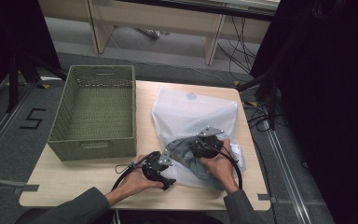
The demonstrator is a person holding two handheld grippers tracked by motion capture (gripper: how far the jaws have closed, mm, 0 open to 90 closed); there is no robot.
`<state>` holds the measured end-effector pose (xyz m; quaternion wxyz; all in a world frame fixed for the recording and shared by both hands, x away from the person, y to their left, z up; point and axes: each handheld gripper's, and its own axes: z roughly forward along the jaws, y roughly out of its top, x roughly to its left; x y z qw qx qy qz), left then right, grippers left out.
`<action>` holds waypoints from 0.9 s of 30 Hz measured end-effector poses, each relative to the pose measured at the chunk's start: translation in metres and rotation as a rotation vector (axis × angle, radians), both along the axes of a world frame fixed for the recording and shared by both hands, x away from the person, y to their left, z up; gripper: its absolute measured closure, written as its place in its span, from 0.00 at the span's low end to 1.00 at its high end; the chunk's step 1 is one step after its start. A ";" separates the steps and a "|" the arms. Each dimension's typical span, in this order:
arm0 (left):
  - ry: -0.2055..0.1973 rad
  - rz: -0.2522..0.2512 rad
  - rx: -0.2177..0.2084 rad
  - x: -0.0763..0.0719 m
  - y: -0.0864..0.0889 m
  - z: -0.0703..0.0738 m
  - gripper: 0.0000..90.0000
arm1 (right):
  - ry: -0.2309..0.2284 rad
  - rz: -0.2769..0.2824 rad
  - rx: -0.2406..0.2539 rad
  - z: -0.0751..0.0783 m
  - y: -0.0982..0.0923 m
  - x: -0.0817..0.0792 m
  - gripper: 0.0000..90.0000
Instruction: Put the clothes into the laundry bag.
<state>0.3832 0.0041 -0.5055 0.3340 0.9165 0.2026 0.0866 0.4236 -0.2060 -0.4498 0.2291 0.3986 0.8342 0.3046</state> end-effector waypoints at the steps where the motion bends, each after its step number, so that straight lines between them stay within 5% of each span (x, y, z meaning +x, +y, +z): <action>1: -0.012 -0.003 0.002 0.001 0.000 -0.001 0.36 | 0.001 0.000 0.000 0.000 0.000 0.000 0.59; 3: -0.015 0.038 -0.055 0.000 -0.001 -0.004 0.59 | 0.000 0.003 -0.001 0.000 0.000 0.000 0.59; 4: -0.027 0.034 -0.049 0.000 0.000 -0.003 0.59 | 0.000 0.003 -0.001 0.000 0.000 0.000 0.59; 7: -0.045 0.051 -0.050 -0.002 0.000 -0.003 0.82 | 0.011 -0.008 0.007 0.001 0.002 -0.001 0.60; 10: -0.029 0.026 -0.029 -0.008 0.005 -0.001 0.94 | 0.001 0.019 -0.006 0.003 -0.001 -0.003 0.66; 18: -0.017 -0.073 0.046 -0.029 0.023 0.005 0.96 | 0.027 0.066 -0.027 0.005 0.004 -0.009 0.77; 23: -0.016 -0.085 0.034 -0.033 0.031 0.004 0.96 | -0.088 0.017 -0.077 0.002 0.015 -0.005 0.83; 27: -0.015 -0.096 0.039 -0.033 0.032 0.004 0.96 | -0.214 -0.070 -0.003 0.010 0.015 0.012 0.83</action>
